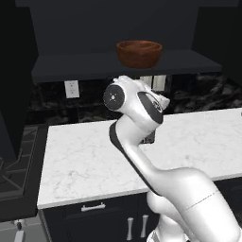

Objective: Pick up the bowls on the counter and stack them on top of one another in the open cabinet. Place the smaller bowl on top of the larger bowl.

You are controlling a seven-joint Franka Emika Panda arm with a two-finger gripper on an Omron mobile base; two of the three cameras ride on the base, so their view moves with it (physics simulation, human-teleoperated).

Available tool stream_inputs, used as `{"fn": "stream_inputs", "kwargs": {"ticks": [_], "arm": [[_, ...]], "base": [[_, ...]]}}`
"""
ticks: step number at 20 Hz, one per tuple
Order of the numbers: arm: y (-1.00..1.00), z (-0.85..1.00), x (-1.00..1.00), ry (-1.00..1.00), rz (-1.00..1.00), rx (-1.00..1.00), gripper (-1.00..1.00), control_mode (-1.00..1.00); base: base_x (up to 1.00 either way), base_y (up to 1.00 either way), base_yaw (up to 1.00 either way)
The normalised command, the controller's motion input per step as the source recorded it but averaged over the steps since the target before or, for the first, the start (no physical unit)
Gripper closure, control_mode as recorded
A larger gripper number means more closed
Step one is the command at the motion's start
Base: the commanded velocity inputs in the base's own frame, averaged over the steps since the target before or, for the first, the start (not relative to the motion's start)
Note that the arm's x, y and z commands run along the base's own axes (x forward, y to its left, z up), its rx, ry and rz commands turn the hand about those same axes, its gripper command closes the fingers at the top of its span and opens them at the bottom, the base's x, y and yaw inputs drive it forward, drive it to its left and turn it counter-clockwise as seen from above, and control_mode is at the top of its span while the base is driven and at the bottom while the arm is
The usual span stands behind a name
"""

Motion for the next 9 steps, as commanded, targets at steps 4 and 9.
{"fn": "stream_inputs", "kwargs": {"ticks": [4,9], "arm": [[-1.0,-0.93,-1.0,-0.31,0.0,0.12,-1.0,-1.0],[-1.0,-0.19,-1.0,-0.36,0.0,0.38,-1.0,-1.0]], "base": [[0.0,0.0,0.0],[0.0,0.0,0.0]]}}
